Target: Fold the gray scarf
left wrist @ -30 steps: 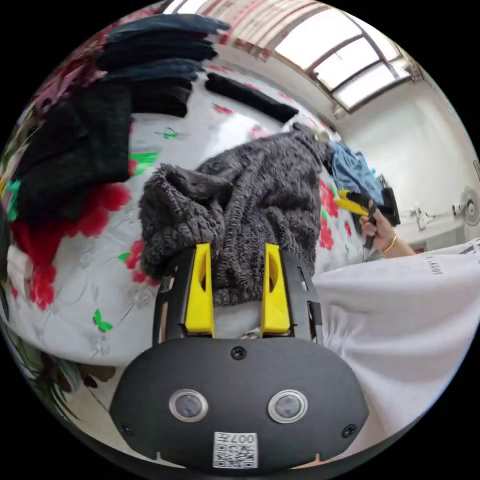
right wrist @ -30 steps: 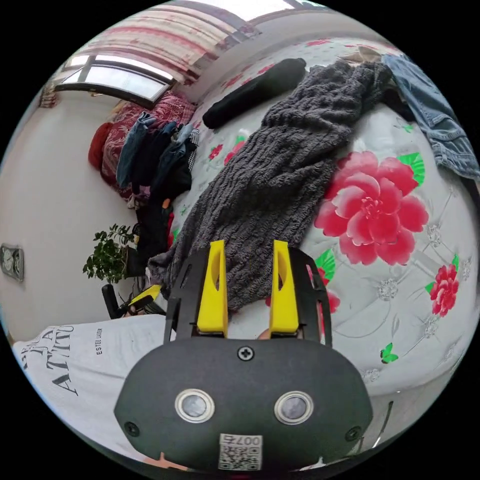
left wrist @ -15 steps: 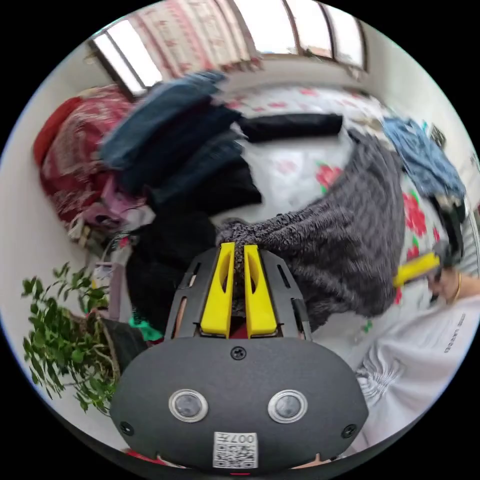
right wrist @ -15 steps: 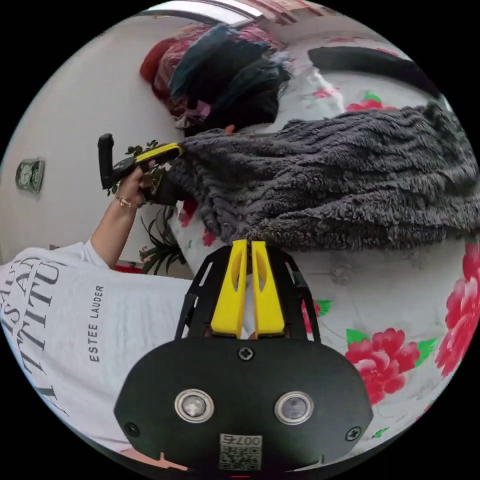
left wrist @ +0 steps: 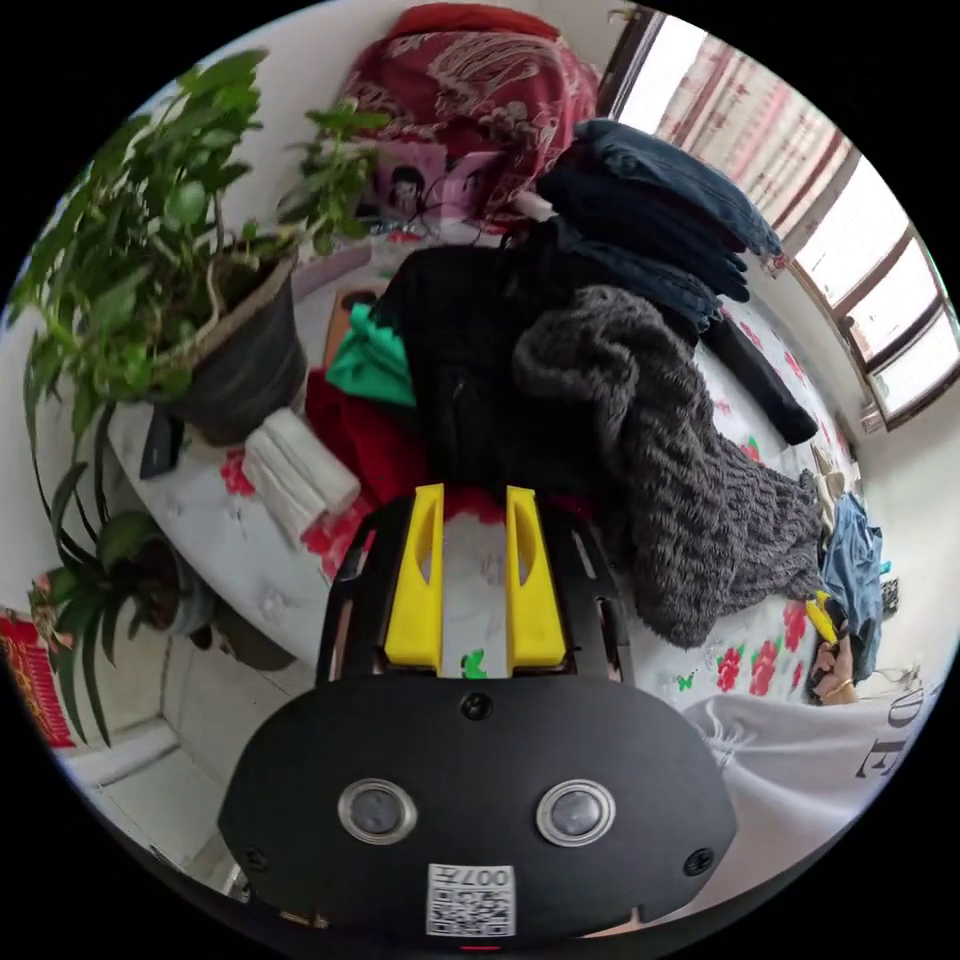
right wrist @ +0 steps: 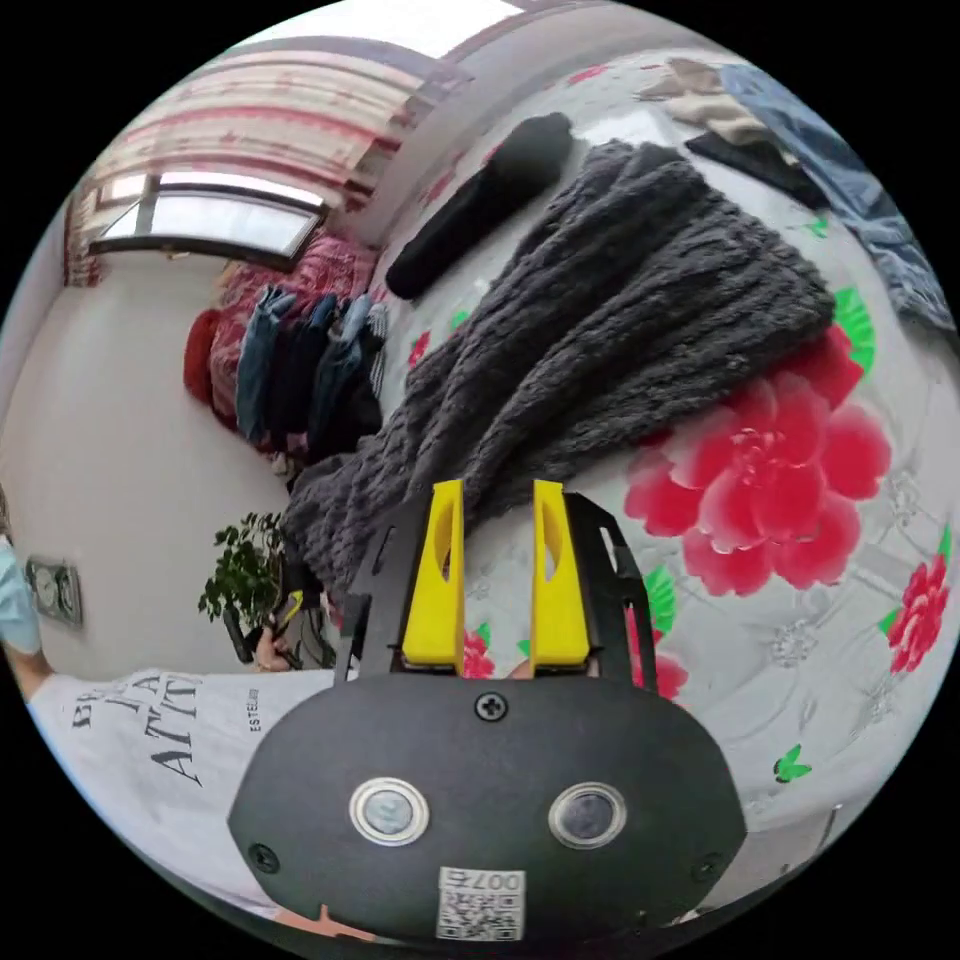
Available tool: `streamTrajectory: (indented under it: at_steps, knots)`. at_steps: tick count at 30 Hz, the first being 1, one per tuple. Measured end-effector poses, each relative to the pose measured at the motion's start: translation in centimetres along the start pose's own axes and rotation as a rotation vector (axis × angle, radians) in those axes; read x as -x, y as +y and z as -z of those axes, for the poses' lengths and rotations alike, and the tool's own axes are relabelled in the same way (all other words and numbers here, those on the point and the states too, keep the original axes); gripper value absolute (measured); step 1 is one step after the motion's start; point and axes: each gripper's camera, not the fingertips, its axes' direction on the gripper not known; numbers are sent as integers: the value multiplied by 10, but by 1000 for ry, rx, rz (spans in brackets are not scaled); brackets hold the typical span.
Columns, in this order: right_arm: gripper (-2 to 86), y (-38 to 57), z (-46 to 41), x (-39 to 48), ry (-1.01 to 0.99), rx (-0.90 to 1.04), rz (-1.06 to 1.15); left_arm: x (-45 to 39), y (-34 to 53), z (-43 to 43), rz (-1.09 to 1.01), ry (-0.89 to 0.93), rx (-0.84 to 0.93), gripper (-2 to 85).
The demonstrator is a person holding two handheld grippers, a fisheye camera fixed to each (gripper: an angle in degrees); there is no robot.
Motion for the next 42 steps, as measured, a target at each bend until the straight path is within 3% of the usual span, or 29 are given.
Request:
streamTrajectory:
  at_steps: [4,7,10,14,17,22,26,29,33,36,38,42]
  knots:
    - [96,-37,58,-52,102,-202,-240,-4,12,-15,-8,87,49,108]
    - [91,-69,53,-57,124,-198,-299,-40,-4,-41,-107,175,69,112]
    - [63,-99,32,-48,106,-138,-332,-94,-24,-88,-185,266,218,83]
    - [15,-119,30,-17,38,-126,-301,-132,-43,-102,-257,138,319,26]
    - [2,-123,74,31,-60,-196,-106,-112,-49,-55,-281,224,274,14]
    - [-2,-68,210,99,-180,-365,171,-57,-39,58,-287,274,201,5]
    - [-2,0,287,98,-137,-494,208,-33,-16,135,-374,234,222,12]
    - [-1,52,304,59,45,-487,38,-23,10,125,-461,164,374,33]
    - [-1,111,277,-6,113,-394,-232,15,42,61,-243,33,513,59]
    - [0,135,255,-14,100,-372,-276,18,65,68,-198,7,390,71]
    - [2,140,248,-9,106,-370,-268,17,71,91,-200,95,250,84]
    - [12,129,238,9,145,-329,-215,13,63,91,-209,286,158,132]
